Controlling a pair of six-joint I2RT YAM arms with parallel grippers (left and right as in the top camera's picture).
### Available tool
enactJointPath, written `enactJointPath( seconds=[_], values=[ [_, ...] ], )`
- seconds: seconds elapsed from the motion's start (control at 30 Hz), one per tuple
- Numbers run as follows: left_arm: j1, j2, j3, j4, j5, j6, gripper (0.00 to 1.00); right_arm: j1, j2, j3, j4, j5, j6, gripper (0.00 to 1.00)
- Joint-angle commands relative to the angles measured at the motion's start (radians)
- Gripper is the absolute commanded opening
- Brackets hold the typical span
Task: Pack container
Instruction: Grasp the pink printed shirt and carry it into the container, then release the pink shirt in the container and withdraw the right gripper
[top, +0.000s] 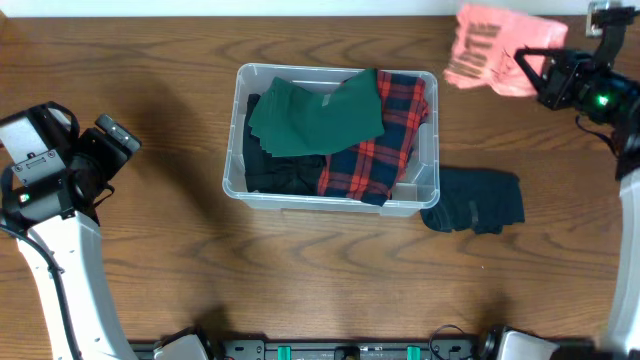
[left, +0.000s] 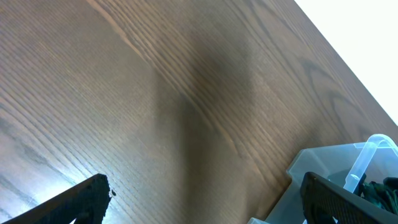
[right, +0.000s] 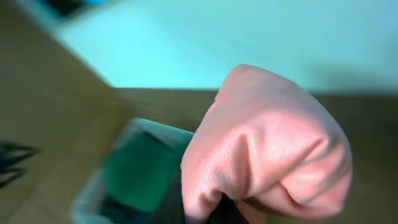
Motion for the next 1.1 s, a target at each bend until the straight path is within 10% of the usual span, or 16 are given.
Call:
enactJointPath(
  seconds=[0.0,0.53,1.07],
  values=[
    [0.004,0.004,0.004,0.000,-0.009,0.013,0.98,0.076,0.007,0.004,0.032,-0.121,0.117,0.01],
    [0.004,0.004,0.004,0.000,-0.009,0.013,0.98,0.592,0.290,0.002,0.513,0.013,0.404,0.01],
    [0.004,0.004,0.004,0.000,-0.009,0.013,0.98,0.723,0.670,0.002,0.284,0.308,0.378,0.01]
  ],
)
